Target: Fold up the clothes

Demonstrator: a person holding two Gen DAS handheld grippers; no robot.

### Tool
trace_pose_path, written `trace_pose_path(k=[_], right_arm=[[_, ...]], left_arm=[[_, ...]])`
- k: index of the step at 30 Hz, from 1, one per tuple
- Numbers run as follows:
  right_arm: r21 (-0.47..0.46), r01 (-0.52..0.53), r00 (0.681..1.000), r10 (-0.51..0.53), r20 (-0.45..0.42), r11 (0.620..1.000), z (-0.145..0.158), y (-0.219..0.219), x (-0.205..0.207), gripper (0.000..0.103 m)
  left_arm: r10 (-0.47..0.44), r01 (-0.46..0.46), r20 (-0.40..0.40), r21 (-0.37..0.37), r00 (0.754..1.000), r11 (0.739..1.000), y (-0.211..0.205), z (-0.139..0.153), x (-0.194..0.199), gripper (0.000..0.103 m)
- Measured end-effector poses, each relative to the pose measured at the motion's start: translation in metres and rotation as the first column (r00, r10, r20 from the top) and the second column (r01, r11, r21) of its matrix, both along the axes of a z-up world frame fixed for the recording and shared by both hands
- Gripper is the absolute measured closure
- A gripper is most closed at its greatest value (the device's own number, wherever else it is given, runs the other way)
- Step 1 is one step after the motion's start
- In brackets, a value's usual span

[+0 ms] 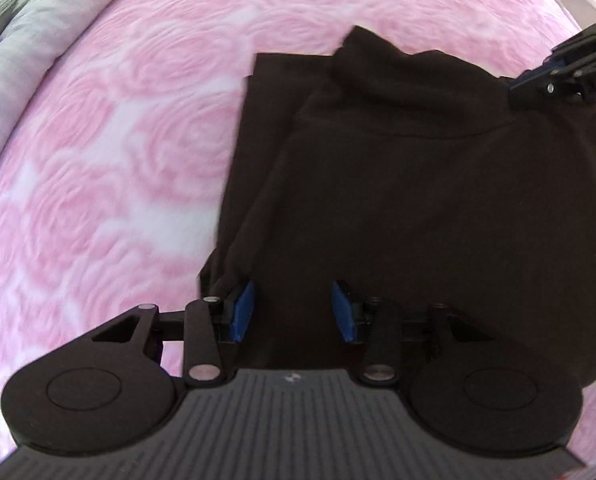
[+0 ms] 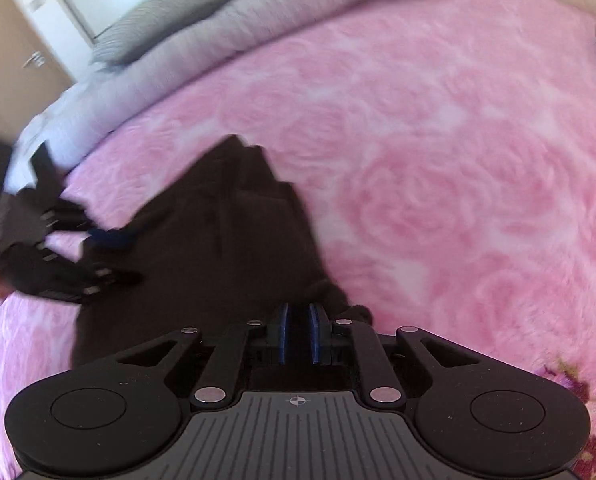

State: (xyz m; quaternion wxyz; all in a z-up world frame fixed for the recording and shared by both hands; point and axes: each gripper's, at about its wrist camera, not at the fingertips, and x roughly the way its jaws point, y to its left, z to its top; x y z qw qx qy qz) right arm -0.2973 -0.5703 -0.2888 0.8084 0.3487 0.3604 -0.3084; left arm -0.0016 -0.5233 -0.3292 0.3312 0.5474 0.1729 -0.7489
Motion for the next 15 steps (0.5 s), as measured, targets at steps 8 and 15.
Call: trace_pose_path(k=[8, 15], right_arm=[[-0.116, -0.162, 0.987, 0.159, -0.032, 0.98, 0.022, -0.019, 0.065, 0.091], [-0.105, -0.11, 0.991, 0.101, -0.087, 0.988, -0.004, -0.062, 0.093, 0.092]], left_arm=[[0.105, -0.105, -0.016, -0.002, 0.994, 0.994, 0.027, 0.003, 0.03, 0.067], [0.16, -0.161, -0.083, -0.007, 0.984, 0.987, 0.035, -0.01, 0.046, 0.067]])
